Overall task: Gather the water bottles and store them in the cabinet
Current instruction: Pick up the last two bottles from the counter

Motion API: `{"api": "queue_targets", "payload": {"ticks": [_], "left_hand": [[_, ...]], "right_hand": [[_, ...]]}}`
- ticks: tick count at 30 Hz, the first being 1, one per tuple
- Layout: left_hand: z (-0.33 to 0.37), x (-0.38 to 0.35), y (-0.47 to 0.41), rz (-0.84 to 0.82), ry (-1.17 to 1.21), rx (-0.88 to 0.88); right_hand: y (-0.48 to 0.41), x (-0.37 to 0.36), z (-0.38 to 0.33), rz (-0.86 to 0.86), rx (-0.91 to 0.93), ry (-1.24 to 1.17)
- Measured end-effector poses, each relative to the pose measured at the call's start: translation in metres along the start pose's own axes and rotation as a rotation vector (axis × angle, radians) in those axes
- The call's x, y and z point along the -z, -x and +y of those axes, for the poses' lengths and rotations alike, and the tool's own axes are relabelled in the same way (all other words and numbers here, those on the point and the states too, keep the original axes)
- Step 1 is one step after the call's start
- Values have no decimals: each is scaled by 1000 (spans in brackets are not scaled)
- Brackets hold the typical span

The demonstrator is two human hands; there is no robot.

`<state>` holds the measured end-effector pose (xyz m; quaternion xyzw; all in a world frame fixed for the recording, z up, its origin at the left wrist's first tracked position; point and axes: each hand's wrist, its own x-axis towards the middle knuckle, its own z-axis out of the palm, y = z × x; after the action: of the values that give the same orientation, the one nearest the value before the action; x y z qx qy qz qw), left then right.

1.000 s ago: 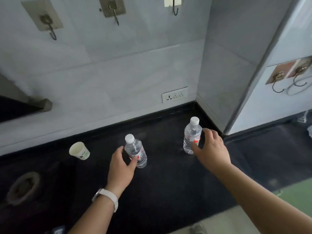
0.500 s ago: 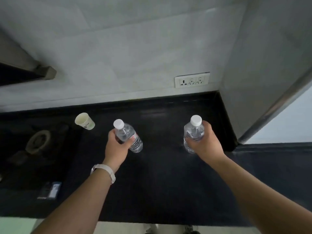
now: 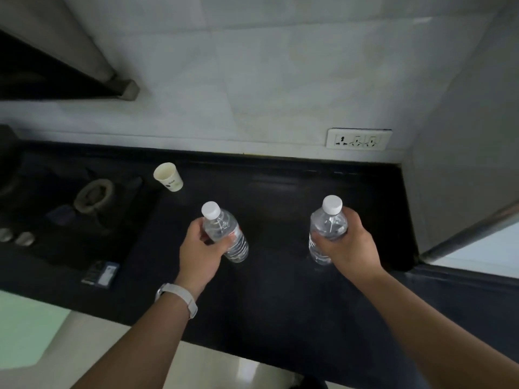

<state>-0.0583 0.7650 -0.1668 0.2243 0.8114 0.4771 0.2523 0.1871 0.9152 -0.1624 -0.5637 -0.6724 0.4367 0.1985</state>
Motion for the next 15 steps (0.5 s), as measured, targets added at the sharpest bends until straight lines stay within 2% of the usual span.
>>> {"api": "queue_targets", "payload": {"ticks": [7,15], "left_hand": [[-20,85,35,121,91,7],[-87,249,94,322,178,28]], "right_hand": [[40,-66,-57,-151,143,1],[146,-184,-141,-328,283,-17]]}}
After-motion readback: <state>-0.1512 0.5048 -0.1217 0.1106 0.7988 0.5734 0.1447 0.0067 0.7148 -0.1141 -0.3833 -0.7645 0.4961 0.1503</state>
